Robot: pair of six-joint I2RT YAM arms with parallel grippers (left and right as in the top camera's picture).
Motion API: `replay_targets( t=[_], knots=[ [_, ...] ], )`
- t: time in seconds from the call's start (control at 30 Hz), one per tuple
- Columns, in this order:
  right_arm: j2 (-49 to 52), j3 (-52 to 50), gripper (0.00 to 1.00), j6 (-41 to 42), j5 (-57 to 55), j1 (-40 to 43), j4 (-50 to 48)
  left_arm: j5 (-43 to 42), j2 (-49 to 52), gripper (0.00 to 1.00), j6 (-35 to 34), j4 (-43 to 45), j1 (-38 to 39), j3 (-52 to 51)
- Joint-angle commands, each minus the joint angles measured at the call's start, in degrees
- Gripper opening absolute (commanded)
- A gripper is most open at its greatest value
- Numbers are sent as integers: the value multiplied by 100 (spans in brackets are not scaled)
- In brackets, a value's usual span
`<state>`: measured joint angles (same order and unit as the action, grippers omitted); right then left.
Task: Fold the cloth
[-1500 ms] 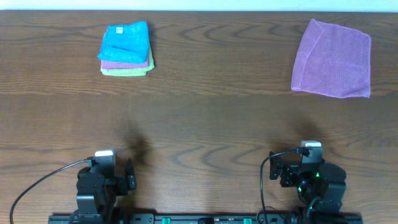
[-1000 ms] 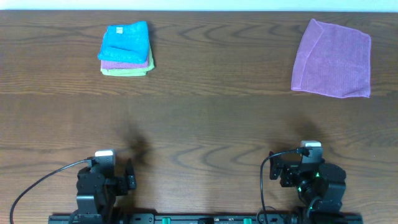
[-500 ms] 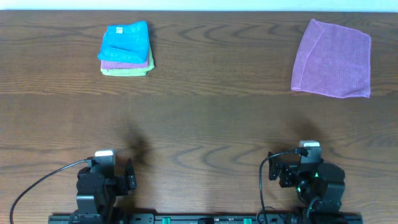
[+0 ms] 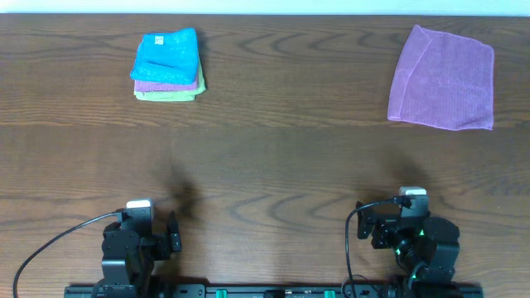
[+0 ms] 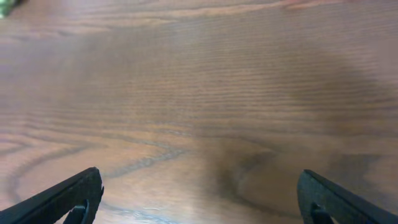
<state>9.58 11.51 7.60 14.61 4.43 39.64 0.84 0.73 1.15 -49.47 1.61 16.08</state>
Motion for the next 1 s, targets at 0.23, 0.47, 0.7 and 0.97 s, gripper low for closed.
replay_targets(
  t=[0.23, 0.47, 0.7, 0.97],
  knots=[
    [-46, -9, 99, 2806, 280, -37, 39, 63, -46, 95, 37, -190, -9, -264],
    [103, -7, 99, 2881, 522, -2, -800, 63, -46, 95, 37, -190, -9, -264],
    [2238, 769, 99, 2677, 966, 437, -2472, 63, -46, 95, 37, -190, -9, -264],
    [5816, 3392, 99, 2859, 505, 1226, -1456, 63, -46, 95, 37, -190, -9, -264]
  ],
)
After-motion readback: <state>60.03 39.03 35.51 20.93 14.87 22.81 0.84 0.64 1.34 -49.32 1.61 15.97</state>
